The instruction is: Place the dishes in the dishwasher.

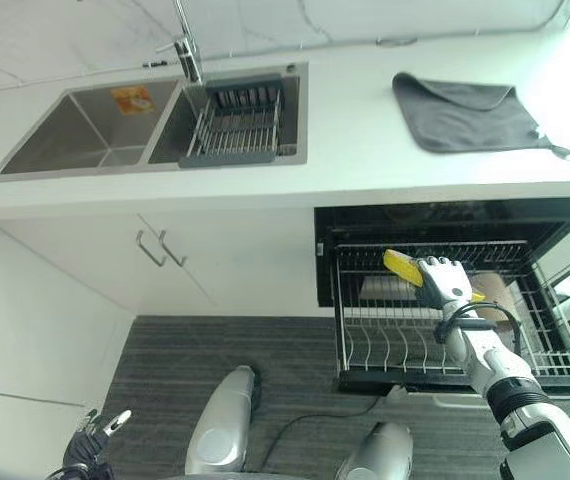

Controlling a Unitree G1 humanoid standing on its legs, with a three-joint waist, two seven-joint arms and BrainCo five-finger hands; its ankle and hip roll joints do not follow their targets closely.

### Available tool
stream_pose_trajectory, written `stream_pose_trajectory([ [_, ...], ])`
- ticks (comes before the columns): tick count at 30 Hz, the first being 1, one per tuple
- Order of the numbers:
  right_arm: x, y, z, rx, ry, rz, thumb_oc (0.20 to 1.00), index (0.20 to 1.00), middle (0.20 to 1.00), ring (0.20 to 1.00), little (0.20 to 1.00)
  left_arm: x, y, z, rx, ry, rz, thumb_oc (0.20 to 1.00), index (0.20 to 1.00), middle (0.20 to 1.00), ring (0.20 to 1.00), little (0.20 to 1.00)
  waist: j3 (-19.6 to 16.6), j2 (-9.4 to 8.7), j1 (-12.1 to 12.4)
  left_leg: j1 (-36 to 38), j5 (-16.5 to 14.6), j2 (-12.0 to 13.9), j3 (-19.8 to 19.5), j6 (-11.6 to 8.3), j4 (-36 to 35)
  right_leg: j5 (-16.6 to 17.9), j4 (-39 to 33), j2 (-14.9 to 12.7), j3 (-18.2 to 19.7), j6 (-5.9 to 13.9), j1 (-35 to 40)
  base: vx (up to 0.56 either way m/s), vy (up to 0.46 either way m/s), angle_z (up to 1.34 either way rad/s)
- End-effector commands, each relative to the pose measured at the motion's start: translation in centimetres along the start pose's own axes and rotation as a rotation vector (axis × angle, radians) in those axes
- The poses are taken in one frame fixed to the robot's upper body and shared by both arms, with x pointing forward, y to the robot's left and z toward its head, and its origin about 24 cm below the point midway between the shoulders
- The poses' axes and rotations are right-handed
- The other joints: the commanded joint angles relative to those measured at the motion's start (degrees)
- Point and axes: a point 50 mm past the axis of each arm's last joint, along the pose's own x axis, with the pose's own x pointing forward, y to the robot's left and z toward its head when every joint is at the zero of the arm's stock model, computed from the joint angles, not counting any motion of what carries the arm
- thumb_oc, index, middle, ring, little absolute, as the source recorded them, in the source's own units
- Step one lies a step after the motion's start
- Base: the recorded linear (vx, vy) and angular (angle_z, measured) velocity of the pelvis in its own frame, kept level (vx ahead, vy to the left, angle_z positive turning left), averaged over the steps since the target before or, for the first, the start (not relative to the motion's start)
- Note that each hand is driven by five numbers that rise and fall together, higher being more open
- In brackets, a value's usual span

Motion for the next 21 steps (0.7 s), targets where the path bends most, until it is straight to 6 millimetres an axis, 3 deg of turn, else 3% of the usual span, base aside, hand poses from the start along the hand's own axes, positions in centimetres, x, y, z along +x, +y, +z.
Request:
stream_pose_trajectory([
  [1, 2.4, -3.5, 0.7, -0.047, -0.052, -0.247, 0.2, 0.2, 0.2, 0.2, 0.2, 0.5, 1.1, 3.1, 0.05, -0.162, 0.026, 1.0, 1.0, 1.0, 1.0, 1.0, -2.5, -3.04, 0.4, 1.4, 3.0, 2.1, -3.1, 0.15, 4.3, 9.2, -5.7, 1.9, -1.5, -2.48, 0.9, -0.08, 0.015, -0.05],
  [11, 3.4, -3.5, 0.1, -0.137, -0.05, -0.236, 0.2, 0.2, 0.2, 0.2, 0.2, 1.0, -0.2, 5.1, 0.021, -0.252, -0.025, 1.0, 1.0, 1.0, 1.0, 1.0, 0.2, -1.55, 1.1, -3.0, 3.4, 1.1, -3.8, 0.98, 6.0, 9.0, -2.7, 0.7, -0.2, -2.74, -4.4, -0.1, 0.01, 0.0],
  [14, 4.8, -5.8, -1.1, -0.242, -0.025, -0.288, 0.2, 0.2, 0.2, 0.2, 0.2, 1.2, -0.4, 6.5, -0.021, -0.29, -0.037, 1.0, 1.0, 1.0, 1.0, 1.0, 2.2, -0.12, 1.4, -6.2, 3.4, -0.1, -3.8, 1.5, 6.6, 8.9, -0.9, 0.0, 1.1, -2.72, -8.8, -0.21, 0.06, -0.04],
  [21, 6.9, -9.6, -2.6, -0.382, 0.041, -0.373, 0.2, 0.2, 0.2, 0.2, 0.2, 1.7, -0.7, 8.8, -0.064, -0.363, -0.067, 1.0, 1.0, 1.0, 1.0, 1.0, 4.8, 0.48, 2.7, -10.9, 1.9, -1.6, -4.0, 2.68, 7.1, 8.7, 1.7, -0.8, 2.5, -2.6, -14.9, -0.18, -0.016, 0.0],
])
